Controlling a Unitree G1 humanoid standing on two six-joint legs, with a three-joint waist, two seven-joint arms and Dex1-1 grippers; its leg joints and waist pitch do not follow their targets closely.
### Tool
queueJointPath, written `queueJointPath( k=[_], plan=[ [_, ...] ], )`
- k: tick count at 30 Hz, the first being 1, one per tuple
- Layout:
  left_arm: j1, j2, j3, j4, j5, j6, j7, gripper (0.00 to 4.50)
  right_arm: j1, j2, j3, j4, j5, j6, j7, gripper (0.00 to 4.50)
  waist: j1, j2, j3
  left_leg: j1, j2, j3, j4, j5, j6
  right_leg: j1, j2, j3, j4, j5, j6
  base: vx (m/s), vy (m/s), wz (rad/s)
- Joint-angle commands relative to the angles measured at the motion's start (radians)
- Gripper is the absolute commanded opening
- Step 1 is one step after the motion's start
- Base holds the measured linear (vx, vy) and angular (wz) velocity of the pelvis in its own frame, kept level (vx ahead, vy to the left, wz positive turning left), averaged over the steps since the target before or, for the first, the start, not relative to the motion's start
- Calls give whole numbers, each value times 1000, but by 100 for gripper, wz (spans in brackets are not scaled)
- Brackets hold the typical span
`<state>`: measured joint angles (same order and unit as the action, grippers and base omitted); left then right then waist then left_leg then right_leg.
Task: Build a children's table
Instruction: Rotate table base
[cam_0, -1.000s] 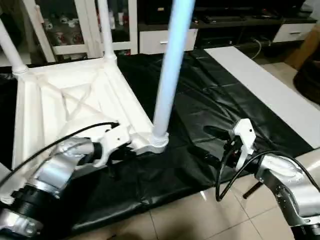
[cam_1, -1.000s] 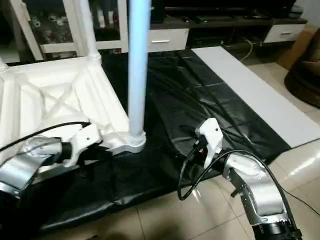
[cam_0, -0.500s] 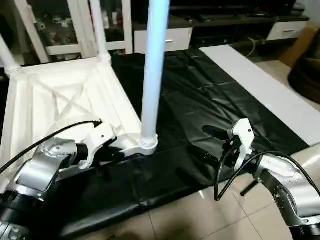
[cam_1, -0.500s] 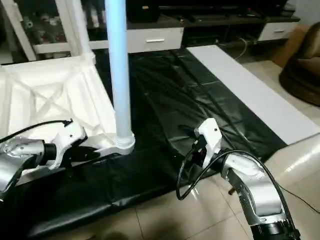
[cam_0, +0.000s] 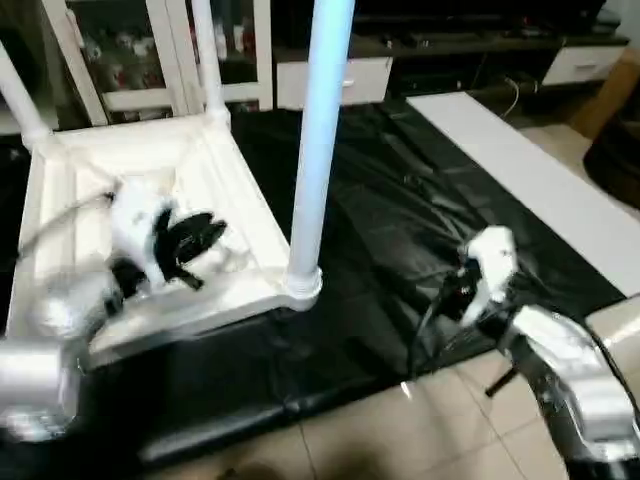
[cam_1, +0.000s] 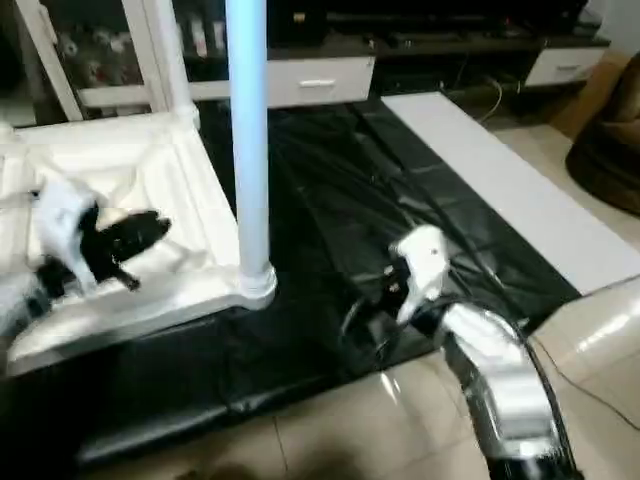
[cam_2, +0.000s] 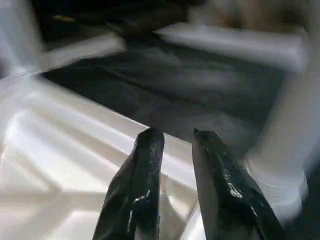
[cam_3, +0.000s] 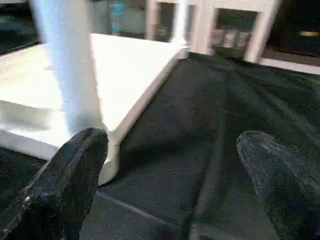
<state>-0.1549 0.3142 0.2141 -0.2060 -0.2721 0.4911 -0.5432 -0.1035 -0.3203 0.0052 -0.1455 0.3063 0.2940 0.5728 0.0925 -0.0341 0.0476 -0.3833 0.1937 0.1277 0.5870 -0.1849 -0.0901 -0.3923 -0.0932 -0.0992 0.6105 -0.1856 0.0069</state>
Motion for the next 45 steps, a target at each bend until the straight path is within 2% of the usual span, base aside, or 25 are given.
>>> queueJointPath(
  k=[1,8,12,14,15,16,17,18,19,20,22,23,24,25,26,28,29,30,31,32,34,35,38,42,45],
  plan=[
    [53,-91,14,-40,-41,-12,123,117,8,33,3,-29,-18,0,-55,450,12,18,-56,-25,1,-25,-71,-192,159,70,-71,2,-83,-263,-190,12,-9,57],
    [74,-179,-51,-28,159,-116,314,117,-22,100,42,40,-70,-28,-138,450,9,30,-42,-41,0,-132,-91,-273,142,82,-20,-57,-45,-228,-225,2,-29,52],
    [75,-173,-64,-15,228,-159,384,117,-31,112,66,47,-77,-27,-131,450,0,51,-27,7,27,-292,-192,-690,-6,52,46,-11,78,-266,-251,-22,-76,60],
    [77,-164,-82,-15,236,-158,390,117,-23,115,70,35,-77,-24,-126,450,16,38,-27,-24,-24,-298,-217,-723,-43,65,54,31,95,-308,-251,-24,-130,58],
    [75,-167,-90,-13,244,-167,399,117,-18,116,69,32,-74,-23,-125,450,28,2,-22,-58,-69,-263,-194,-676,-47,64,35,57,49,-415,-315,-31,-250,95],
    [74,-168,-92,-12,247,-171,401,117,-16,116,68,32,-74,-23,-125,450,39,-23,-28,-37,-99,-228,-103,-619,-57,41,-5,72,-39,-542,-379,-84,-362,133],
    [68,-172,-102,-7,263,-184,410,117,-10,115,68,35,-78,-27,-128,450,55,-38,11,-10,-91,-40,306,-353,78,-8,-126,43,-187,-915,-537,-64,-251,91],
    [64,-176,-110,-2,268,-181,410,117,-4,114,65,37,-81,-29,-131,450,51,-37,12,-34,-63,-27,321,-338,97,30,-152,27,-175,-957,-460,-52,-192,43],
    [61,-176,-121,5,279,-189,410,117,3,112,60,38,-82,-32,-136,450,70,-44,5,-27,-42,-3,299,-349,123,64,-159,-6,-151,-888,-385,1,-80,4],
    [58,-178,-145,18,290,-191,406,117,11,107,47,41,-85,-35,-149,450,75,-36,-30,-5,-10,3,196,-371,164,132,-163,-5,-138,-676,-353,26,-156,46],
    [58,-179,-151,21,294,-195,408,117,12,105,42,41,-84,-35,-152,450,86,12,-60,80,52,-33,63,-260,189,134,-80,-83,-114,-382,-275,6,-149,104],
    [54,-189,-171,33,310,-212,425,117,14,99,21,37,-79,-30,-163,450,16,29,-74,165,255,-242,-26,128,404,-57,-3,-49,156,-251,-85,-24,-189,96],
    [54,-189,-171,33,310,-212,425,117,14,99,21,37,-79,-30,-163,450,18,34,-62,137,187,-229,7,415,534,-105,0,-4,201,-233,-96,-5,-175,67],
    [52,-203,-167,39,298,-219,431,117,15,102,7,33,-75,-31,-173,450,14,36,-75,149,212,-167,11,548,517,-130,-18,21,193,-182,-91,-19,-264,79],
    [47,-206,-169,43,299,-217,435,117,16,111,-13,28,-55,-12,-185,450,28,26,-66,87,139,-94,6,629,546,-107,1,29,176,-80,-71,-15,-149,45],
    [34,-205,-182,44,286,-215,411,117,28,113,-36,23,-50,7,-212,450,33,-4,-72,56,47,-38,21,509,562,-67,8,59,79,54,-105,-38,-199,7],
    [27,-199,-192,43,281,-217,391,117,38,112,-41,21,-53,8,-220,450,43,-59,-64,11,-75,9,98,208,460,-23,-31,97,-33,-24,-143,-49,-199,1],
    [18,-198,-195,49,269,-237,371,117,50,116,-46,17,-58,0,-233,450,67,-57,-61,1,-53,-12,110,-21,302,9,-122,156,-85,-325,-185,-60,-215,0],
    [15,-197,-197,52,264,-246,364,117,54,119,-49,16,-60,-3,-237,450,79,-64,-59,1,-40,-17,85,-35,207,17,-109,150,-77,-402,-135,-48,-237,-4],
    [6,-193,-203,62,255,-259,347,117,65,129,-58,13,-61,-10,-253,450,70,-58,-59,1,-38,-8,16,-39,74,32,-55,122,-65,-426,54,-48,-237,-4],
    [-7,-194,-199,87,258,-274,356,117,72,145,-65,12,-70,-7,-285,450,60,-48,-58,15,-35,-1,-10,-125,25,35,-37,109,-71,-499,127,-50,-164,-5],
    [-13,-187,-204,99,265,-273,353,117,69,160,-64,2,-49,6,-283,450,46,-12,-55,38,-36,5,-27,-241,-7,32,-25,95,-83,-637,132,-50,-137,-3],
    [-17,-184,-205,109,260,-270,341,117,63,167,-51,-7,-38,21,-275,450,0,0,-32,92,-33,15,-38,-463,13,21,10,42,-131,-841,33,-14,-28,-1],
    [-29,-157,-218,122,258,-283,302,117,57,158,-6,-9,-49,41,-250,450,-50,54,-25,135,12,-17,-105,-643,49,64,18,0,-113,-631,-78,7,44,-14],
    [-44,-148,-209,141,253,-291,301,117,50,158,13,-1,-72,40,-253,450,-80,54,-18,155,21,-18,-123,-733,71,69,6,-5,-90,-523,-145,51,72,-19]
  ],
)
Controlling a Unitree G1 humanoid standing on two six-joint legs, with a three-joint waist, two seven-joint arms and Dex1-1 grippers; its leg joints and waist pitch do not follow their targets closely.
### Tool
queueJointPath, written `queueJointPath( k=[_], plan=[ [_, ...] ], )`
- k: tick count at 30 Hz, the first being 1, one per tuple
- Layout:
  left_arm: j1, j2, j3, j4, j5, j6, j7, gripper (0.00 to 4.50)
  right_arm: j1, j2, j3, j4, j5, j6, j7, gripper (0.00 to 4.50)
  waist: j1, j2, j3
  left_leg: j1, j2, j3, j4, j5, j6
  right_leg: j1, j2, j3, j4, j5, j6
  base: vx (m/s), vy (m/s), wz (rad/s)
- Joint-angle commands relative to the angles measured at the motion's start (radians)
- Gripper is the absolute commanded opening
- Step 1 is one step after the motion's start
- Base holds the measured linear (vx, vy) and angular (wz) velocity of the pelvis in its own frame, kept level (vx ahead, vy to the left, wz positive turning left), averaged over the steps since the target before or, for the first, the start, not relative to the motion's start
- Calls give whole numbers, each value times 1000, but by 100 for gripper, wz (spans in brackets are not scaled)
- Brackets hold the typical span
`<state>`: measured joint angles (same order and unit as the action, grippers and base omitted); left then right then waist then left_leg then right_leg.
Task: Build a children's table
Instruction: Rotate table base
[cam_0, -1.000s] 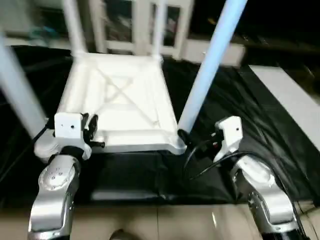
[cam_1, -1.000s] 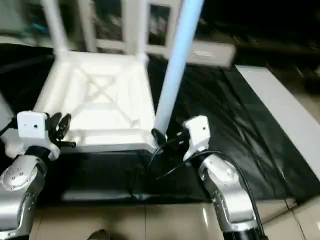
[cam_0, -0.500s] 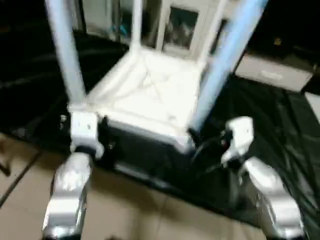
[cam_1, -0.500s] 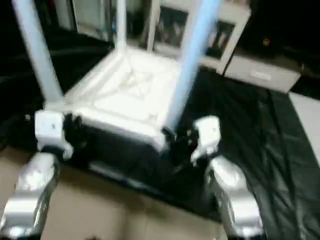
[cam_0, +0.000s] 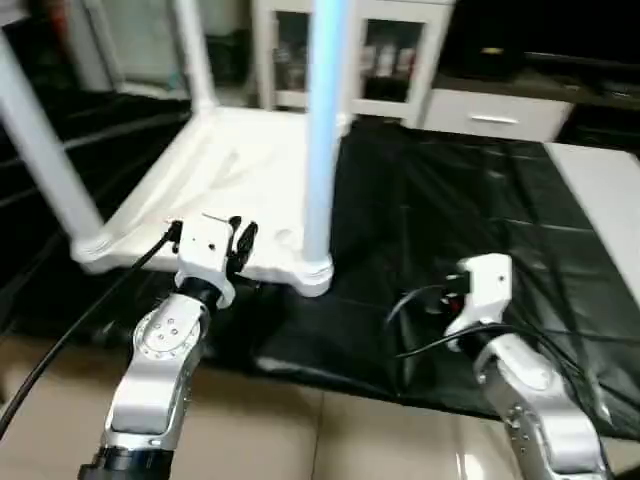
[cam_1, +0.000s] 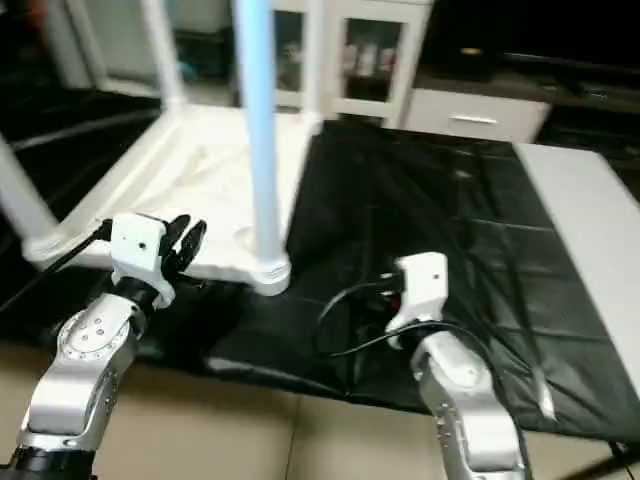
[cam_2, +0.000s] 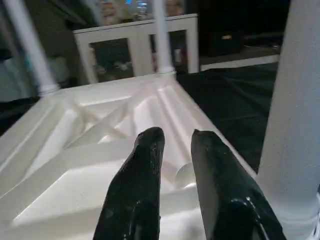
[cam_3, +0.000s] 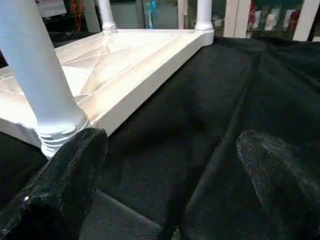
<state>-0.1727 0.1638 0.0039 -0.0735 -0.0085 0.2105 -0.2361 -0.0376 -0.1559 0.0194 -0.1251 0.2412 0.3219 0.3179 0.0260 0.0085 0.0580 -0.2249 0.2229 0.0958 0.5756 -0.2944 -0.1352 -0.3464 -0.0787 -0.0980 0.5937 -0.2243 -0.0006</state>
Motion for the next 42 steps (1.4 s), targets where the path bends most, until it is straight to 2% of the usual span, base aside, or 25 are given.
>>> queueJointPath(
  k=[1,2,5,6,8,9,11,12,13,14,15,16,17,18,19,20,21,22,23,24,25,26,29,31,42],
  plan=[
    [-26,1,5,8,-14,-9,-3,117,-18,-6,0,-21,-10,15,4,450,-20,2,-29,-5,-18,22,-101,-612,114,29,-13,-5,-85,-527,-138,84,45,-13],
    [-25,0,8,7,-15,-9,-1,117,-19,-8,3,-19,-16,13,7,450,-16,-3,-43,-17,-50,41,-79,-477,113,56,-28,26,-103,-615,-159,84,45,-13],
    [-18,-4,14,4,-21,-6,2,117,-25,-19,14,-17,-17,16,21,450,-2,-12,-62,-58,-74,53,-69,-223,149,115,-26,71,-102,-518,-235,117,20,-2],
    [-13,-7,16,3,-23,-8,6,117,-25,-29,25,-19,-21,15,34,450,1,-14,-70,-57,-84,54,-62,-139,172,125,-15,79,-94,-435,-280,144,22,8],
    [-5,-12,20,4,-27,-10,10,117,-26,-48,43,-22,-26,13,55,450,-7,-16,-72,-11,-77,52,-70,-85,207,94,7,74,-74,-290,-355,168,33,22],
    [5,-15,23,0,-31,-10,14,117,-28,-57,46,-24,-23,13,69,450,-11,-13,-82,-4,-82,43,-70,-18,250,103,17,70,-53,-177,-375,181,34,19],
    [24,-18,31,-10,-50,-8,7,117,-30,-67,46,-28,-14,17,87,450,-7,-16,-94,-12,-111,31,-45,154,337,128,29,77,-32,-35,-365,191,43,10],
    [37,-13,35,-15,-57,-5,1,117,-32,-73,42,-31,-8,16,98,450,-7,-17,-102,-3,-124,14,-19,344,396,119,47,76,0,94,-336,211,56,12],
    [58,-8,55,-23,-99,-7,-31,117,-35,-78,35,-36,2,18,109,450,-10,-12,-106,26,-121,-8,-9,488,425,92,63,65,27,171,-304,196,7,3],
    [75,4,74,-29,-137,-14,-67,117,-40,-81,28,-41,15,22,120,450,-69,-16,-117,196,-16,-164,37,1081,563,-152,28,25,128,122,-94,196,7,3],
    [83,12,87,-30,-161,-19,-92,135,-45,-81,24,-42,23,25,126,450,-84,-27,-123,212,3,-200,50,1249,553,-194,-23,47,128,90,-39,125,-81,-37],
    [90,33,95,-25,-183,-13,-133,135,-50,-87,18,-36,32,18,141,450,-87,-44,-120,165,-58,-184,83,1295,464,-174,-52,75,101,226,-42,53,-45,-18],
    [93,50,97,-19,-194,-7,-162,144,-54,-92,14,-30,39,11,153,450,-13,-124,-127,-151,-207,-66,160,744,298,145,-77,196,109,900,-96,53,-45,-18],
    [93,78,92,-8,-187,-4,-188,154,-58,-94,11,-25,48,9,163,450,71,-135,-101,-230,-92,-52,161,119,134,157,-145,265,126,1847,-333,-99,95,32],
    [91,108,92,4,-201,12,-237,162,-67,-97,8,-15,57,6,174,450,71,-135,-101,-230,-92,-52,161,119,134,157,-145,265,126,1847,-333,-407,119,11],
    [86,134,91,18,-206,21,-272,172,-79,-98,6,-1,59,6,176,450,55,-73,-86,-178,-90,-23,19,409,50,74,37,129,121,1367,-269,-407,119,11],
    [85,148,91,26,-210,26,-291,182,-85,-99,5,7,59,4,178,450,46,-35,-87,-155,-87,-27,17,546,43,56,64,96,121,1116,-231,-499,49,-31],
    [80,178,79,40,-226,37,-348,182,-100,-101,3,23,60,0,187,450,31,-34,-83,-151,-64,-42,21,640,70,41,71,78,119,895,-191,-212,-14,-16],
    [77,191,69,45,-229,40,-374,198,-105,-103,2,29,60,-2,191,450,41,-24,-90,-97,-22,-55,41,703,88,-11,32,75,80,508,-149,-212,-14,-16],
    [68,232,31,54,-236,52,-454,205,-122,-111,-3,45,62,-6,204,450,56,-33,-76,-104,-21,-37,21,530,97,0,3,86,42,308,-147,-53,-15,11],
    [62,250,16,57,-244,65,-492,205,-129,-115,-8,50,69,-5,213,450,67,-36,-71,-112,-28,-24,10,423,82,8,-6,90,25,241,-154,-95,17,7],
    [46,285,-9,70,-245,83,-550,216,-140,-124,-12,58,79,-3,232,450,88,-51,-60,-113,-30,1,-32,56,21,25,-18,100,-4,35,-153,-95,17,7],
    [-18,357,-57,119,-252,125,-670,243,-162,-163,-10,82,84,-7,295,450,96,-47,-40,-90,-15,23,-73,-297,-9,6,-34,109,-41,-308,-140,-124,6,10],
    [-50,379,-82,145,-249,135,-719,250,-165,-184,-6,95,89,-10,333,450,100,-60,-46,-96,-12,34,-79,-271,-4,13,-41,111,-51,-352,-112,-83,2,-3],
    [-295,365,-295,372,-92,22,-894,286,-129,-316,29,114,101,-17,536,450,118,-57,-70,-116,-14,51,-61,-37,37,13,-37,105,-23,29,-161,-6,0,0]
  ],
)
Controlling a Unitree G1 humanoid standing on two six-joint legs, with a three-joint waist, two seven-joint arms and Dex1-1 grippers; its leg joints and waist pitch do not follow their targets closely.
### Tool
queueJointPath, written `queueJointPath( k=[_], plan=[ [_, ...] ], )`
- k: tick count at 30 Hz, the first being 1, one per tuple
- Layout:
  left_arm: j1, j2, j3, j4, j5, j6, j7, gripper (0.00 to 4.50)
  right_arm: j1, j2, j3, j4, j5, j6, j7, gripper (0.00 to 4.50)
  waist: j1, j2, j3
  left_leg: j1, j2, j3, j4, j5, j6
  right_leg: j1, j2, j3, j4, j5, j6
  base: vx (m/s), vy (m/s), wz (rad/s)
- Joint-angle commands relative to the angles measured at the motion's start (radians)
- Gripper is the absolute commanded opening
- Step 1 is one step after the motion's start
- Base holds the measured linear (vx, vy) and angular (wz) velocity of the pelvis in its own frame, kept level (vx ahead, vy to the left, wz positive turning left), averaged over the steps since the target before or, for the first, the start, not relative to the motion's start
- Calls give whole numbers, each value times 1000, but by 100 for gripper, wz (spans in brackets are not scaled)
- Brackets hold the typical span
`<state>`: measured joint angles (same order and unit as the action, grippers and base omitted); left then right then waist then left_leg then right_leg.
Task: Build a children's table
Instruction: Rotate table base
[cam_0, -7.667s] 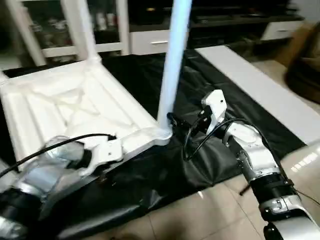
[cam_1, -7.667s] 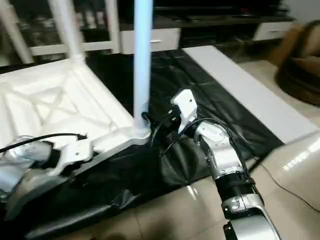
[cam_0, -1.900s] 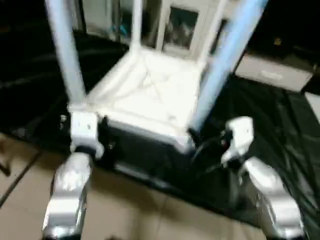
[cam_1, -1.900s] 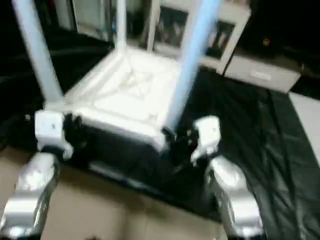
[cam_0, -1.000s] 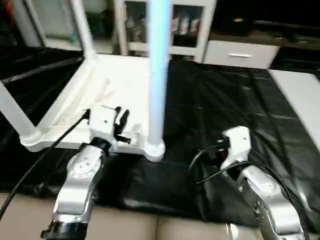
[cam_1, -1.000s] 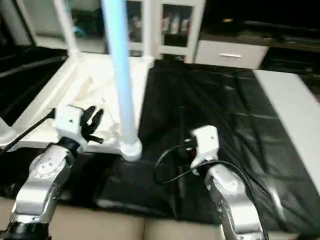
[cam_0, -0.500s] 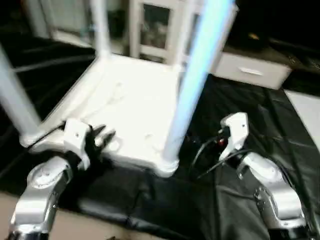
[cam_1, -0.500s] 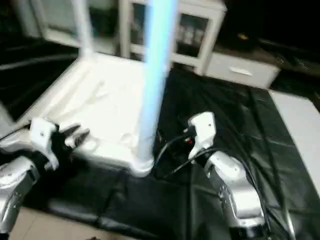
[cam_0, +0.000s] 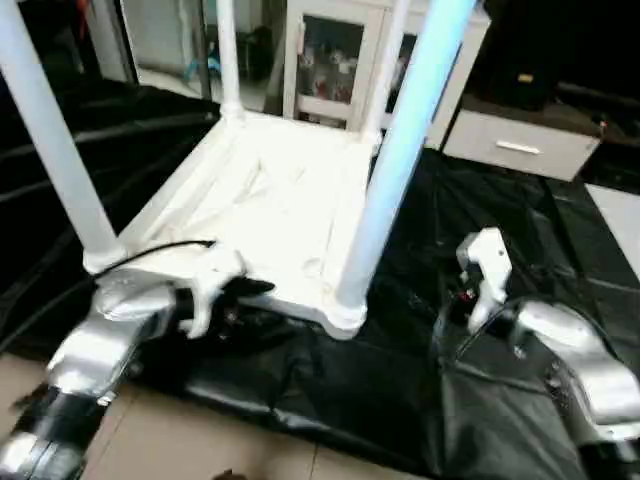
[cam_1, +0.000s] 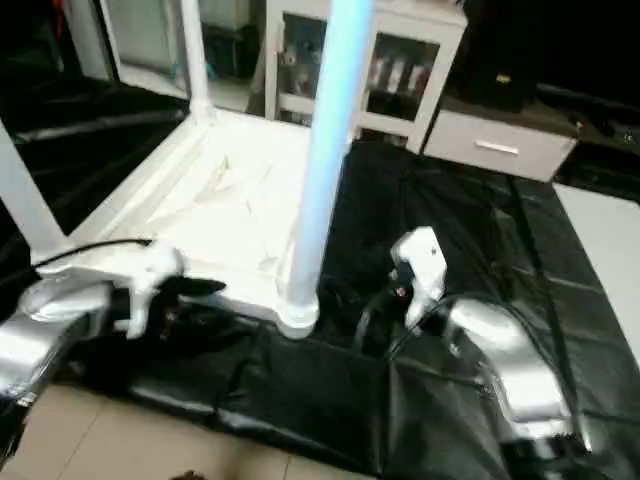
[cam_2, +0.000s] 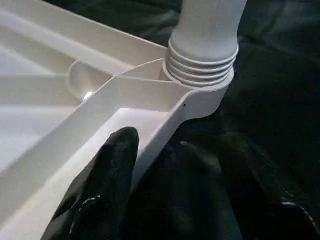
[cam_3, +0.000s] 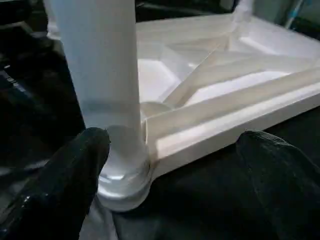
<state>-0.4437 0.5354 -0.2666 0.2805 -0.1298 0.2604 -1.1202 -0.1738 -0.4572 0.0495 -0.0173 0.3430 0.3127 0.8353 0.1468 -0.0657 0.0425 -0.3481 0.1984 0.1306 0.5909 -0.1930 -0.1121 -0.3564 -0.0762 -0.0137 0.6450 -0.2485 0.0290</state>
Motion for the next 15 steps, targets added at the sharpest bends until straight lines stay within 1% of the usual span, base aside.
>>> queueJointPath(
  k=[1,2,3,4,5,6,7,8,10,11,13,14,15],
  plan=[
    [-41,-16,-34,42,38,-35,-15,286,12,-20,3,6,-8,-14,22,450,0,21,-61,6,11,15,-72,-110,15,27,-40,20,-67,99,-197,0,0,0],
    [-75,-36,-43,97,63,-70,2,286,20,-25,6,-1,-20,-24,22,450,1,19,-66,-2,7,16,-65,-45,22,31,-37,18,-58,196,-207,0,0,0],
    [-75,-36,-43,97,63,-70,2,286,20,-25,6,-1,-20,-24,22,450,-1,19,-68,-3,3,19,-58,-3,30,30,-31,16,-54,275,-213,0,0,0],
    [-90,-43,-46,123,70,-85,4,286,24,-25,4,-10,-17,-21,23,450,-1,17,-68,-7,1,19,-57,8,35,33,-31,15,-51,300,-218,0,0,0],
    [-105,-49,-49,151,77,-103,2,286,30,-26,2,-23,-11,-17,23,450,-2,19,-67,-7,1,20,-57,0,35,32,-31,15,-53,293,-218,0,0,0],
    [-116,-49,-57,171,82,-116,-12,286,36,-31,1,-40,-5,-11,26,450,-3,23,-66,-7,3,19,-59,-27,29,33,-35,16,-54,274,-220,0,0,0],
    [-116,-49,-57,171,82,-116,-12,286,36,-31,1,-40,-5,-11,26,450,-4,20,-66,-6,5,20,-60,-38,28,34,-35,16,-57,263,-219,0,0,0],
    [-133,-48,-70,202,92,-142,-28,286,44,-39,4,-57,0,-7,34,450,-4,26,-65,-6,7,21,-60,-58,27,32,-36,18,-56,251,-223,0,0,0],
    [-143,-48,-81,222,97,-154,-46,286,48,-44,6,-64,-1,-6,39,450,-4,23,-63,-4,11,23,-62,-83,26,29,-36,17,-60,220,-223,0,0,0],
    [-156,-51,-89,246,99,-164,-69,286,52,-52,11,-69,-3,-9,50,450,-2,26,-62,0,15,25,-64,-111,21,27,-38,17,-62,176,-223,0,0,0],
    [-176,-57,-93,284,103,-182,-87,251,57,-62,15,-76,1,-7,69,450,-2,29,-59,0,17,25,-67,-127,15,24,-38,17,-64,157,-228,0,0,0],
    [-194,-62,-103,321,120,-201,-103,251,57,-65,15,-67,-12,-17,66,450,-3,29,-58,-1,16,26,-68,-137,14,24,-39,17,-66,145,-230,0,0,0],
    [-194,-62,-103,321,120,-201,-103,247,57,-65,15,-67,-12,-17,66,450,-3,29,-58,-1,16,26,-68,-137,14,24,-39,17,-66,145,-230,0,0,0]
  ],
)
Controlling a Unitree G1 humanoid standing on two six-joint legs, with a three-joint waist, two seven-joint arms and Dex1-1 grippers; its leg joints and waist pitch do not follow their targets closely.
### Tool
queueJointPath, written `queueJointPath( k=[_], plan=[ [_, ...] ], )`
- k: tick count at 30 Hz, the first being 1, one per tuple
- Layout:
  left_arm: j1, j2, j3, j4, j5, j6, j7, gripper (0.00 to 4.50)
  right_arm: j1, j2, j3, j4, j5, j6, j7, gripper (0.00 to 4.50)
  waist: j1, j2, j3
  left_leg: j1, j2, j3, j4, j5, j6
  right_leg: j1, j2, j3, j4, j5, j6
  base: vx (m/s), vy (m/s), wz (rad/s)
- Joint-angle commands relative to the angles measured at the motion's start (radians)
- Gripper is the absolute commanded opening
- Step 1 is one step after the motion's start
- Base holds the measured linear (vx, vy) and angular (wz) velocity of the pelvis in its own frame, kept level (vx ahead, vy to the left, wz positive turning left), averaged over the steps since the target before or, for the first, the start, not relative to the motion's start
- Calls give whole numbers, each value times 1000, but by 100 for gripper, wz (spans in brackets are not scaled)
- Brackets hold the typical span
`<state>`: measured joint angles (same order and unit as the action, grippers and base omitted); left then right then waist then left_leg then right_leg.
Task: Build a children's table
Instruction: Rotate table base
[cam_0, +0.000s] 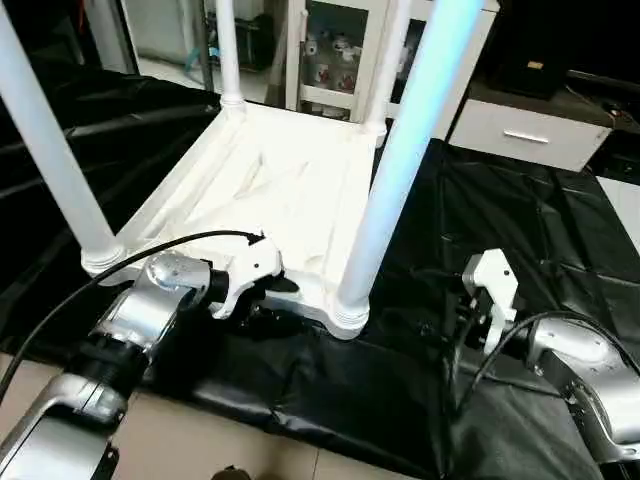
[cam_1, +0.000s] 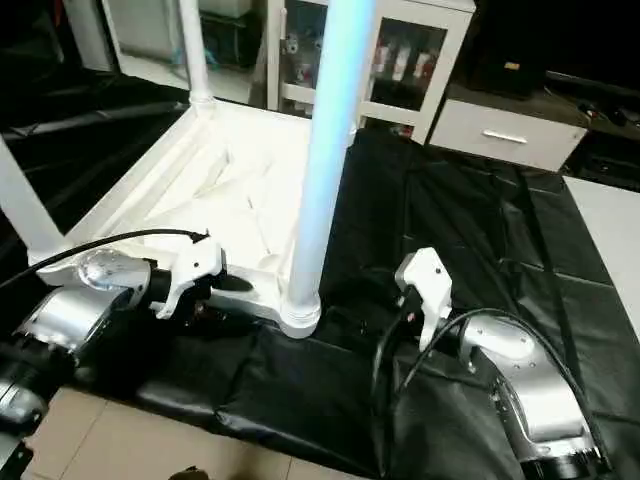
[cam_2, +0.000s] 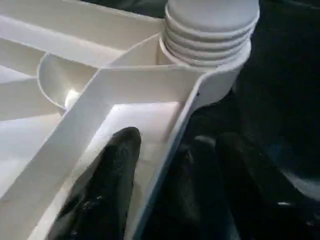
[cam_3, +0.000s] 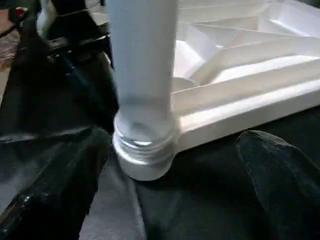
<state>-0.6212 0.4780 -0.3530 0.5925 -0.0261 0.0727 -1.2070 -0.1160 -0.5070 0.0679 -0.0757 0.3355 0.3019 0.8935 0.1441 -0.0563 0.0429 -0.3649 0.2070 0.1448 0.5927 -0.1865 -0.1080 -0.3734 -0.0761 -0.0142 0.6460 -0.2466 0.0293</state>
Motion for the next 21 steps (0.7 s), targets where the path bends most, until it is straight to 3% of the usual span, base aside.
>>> queueJointPath(
  k=[1,4,5,10,11,12,21],
  plan=[
    [-43,-15,-27,59,39,-56,-14,236,-3,-15,-5,-3,-7,-9,6,450,1,21,-59,16,8,11,-70,-148,7,41,-41,18,-68,138,-233,0,0,0],
    [-73,-27,-41,103,53,-79,-22,208,-4,-18,-7,-8,-2,-5,6,450,3,19,-60,14,8,11,-69,-135,7,44,-42,18,-65,157,-234,0,0,0],
    [-90,-33,-49,132,66,-99,-24,203,-2,-19,-7,-11,-2,-4,7,450,4,24,-62,15,9,11,-67,-130,6,44,-44,19,-63,168,-237,0,0,0],
    [-115,-40,-57,174,79,-122,-32,164,11,-30,0,-34,22,19,40,450,4,21,-62,12,9,11,-65,-104,20,47,-44,18,-59,215,-248,0,0,0],
    [-125,-41,-59,195,84,-134,-46,164,18,-40,7,-44,30,27,60,450,5,20,-60,11,7,11,-65,-111,26,48,-43,18,-62,202,-249,0,0,0],
    [-139,-40,-64,227,98,-158,-55,160,28,-54,17,-56,36,33,86,450,5,27,-60,12,8,11,-65,-113,25,48,-43,19,-62,199,-248,0,0,0],
    [-181,-35,-73,315,135,-217,-60,99,29,-57,10,-60,39,30,86,450,6,23,-56,16,14,10,-72,-173,10,42,-49,20,-71,100,-244,0,0,0]
  ],
)
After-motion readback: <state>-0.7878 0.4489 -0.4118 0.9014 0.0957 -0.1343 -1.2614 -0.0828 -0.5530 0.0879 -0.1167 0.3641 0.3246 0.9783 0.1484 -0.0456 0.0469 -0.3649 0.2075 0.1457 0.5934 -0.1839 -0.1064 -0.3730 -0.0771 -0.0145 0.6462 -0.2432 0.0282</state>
